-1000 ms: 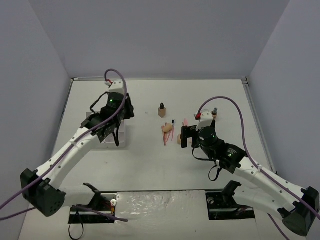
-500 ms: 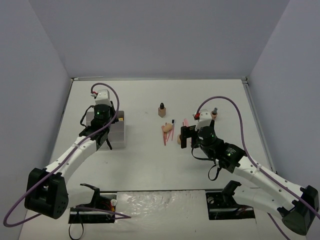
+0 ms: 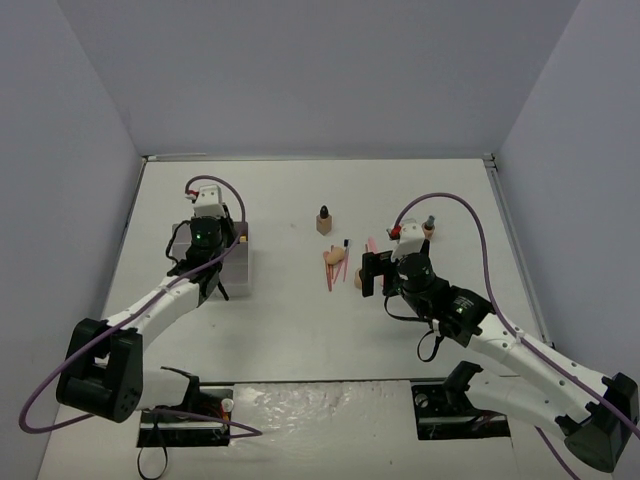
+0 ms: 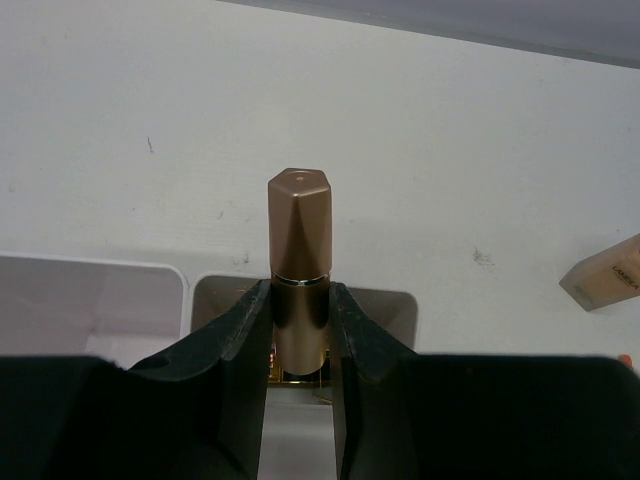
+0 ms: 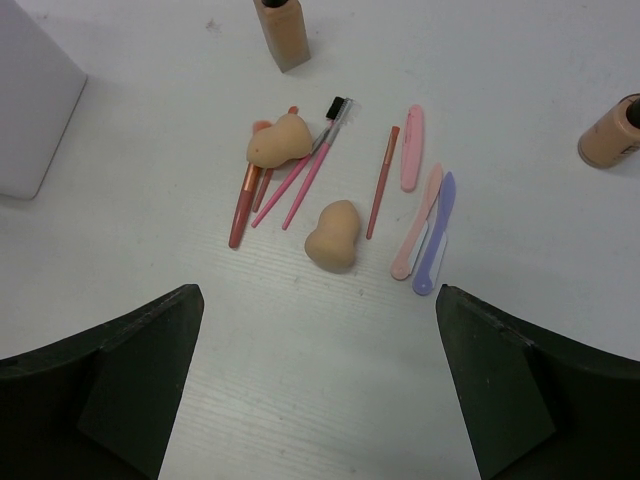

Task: Organize the makeup

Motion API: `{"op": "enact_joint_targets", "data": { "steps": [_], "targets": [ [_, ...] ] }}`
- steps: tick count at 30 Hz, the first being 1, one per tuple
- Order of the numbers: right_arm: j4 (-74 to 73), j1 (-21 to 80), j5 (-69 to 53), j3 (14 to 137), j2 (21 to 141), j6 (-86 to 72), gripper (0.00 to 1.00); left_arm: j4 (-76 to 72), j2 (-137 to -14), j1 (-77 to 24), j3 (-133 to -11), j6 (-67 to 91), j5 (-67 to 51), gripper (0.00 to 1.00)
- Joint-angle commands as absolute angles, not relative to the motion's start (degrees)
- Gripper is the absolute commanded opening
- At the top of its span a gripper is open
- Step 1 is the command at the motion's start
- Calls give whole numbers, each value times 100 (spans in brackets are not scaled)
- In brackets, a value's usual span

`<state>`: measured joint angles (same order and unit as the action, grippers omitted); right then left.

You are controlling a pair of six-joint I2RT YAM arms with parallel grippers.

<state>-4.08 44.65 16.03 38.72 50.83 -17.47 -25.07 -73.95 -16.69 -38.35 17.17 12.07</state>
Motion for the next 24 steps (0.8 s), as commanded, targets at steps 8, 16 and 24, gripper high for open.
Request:
{"op": "enact_joint_targets", "data": {
  "steps": [8, 16, 24],
  "targets": [
    [-111, 4436, 1614, 3999, 5062, -1693, 100, -3433, -7216, -1608, -3695, 1805, 1330, 31],
    [-105, 4437, 1573, 4026, 5089, -1714, 100, -3266, -7063, -1608, -3709, 1855, 1255, 47],
    [-105, 4430, 1591, 4058, 5074, -1758, 100, -1582, -6665, -1623, -4623, 1978, 476, 71]
  ]
}}
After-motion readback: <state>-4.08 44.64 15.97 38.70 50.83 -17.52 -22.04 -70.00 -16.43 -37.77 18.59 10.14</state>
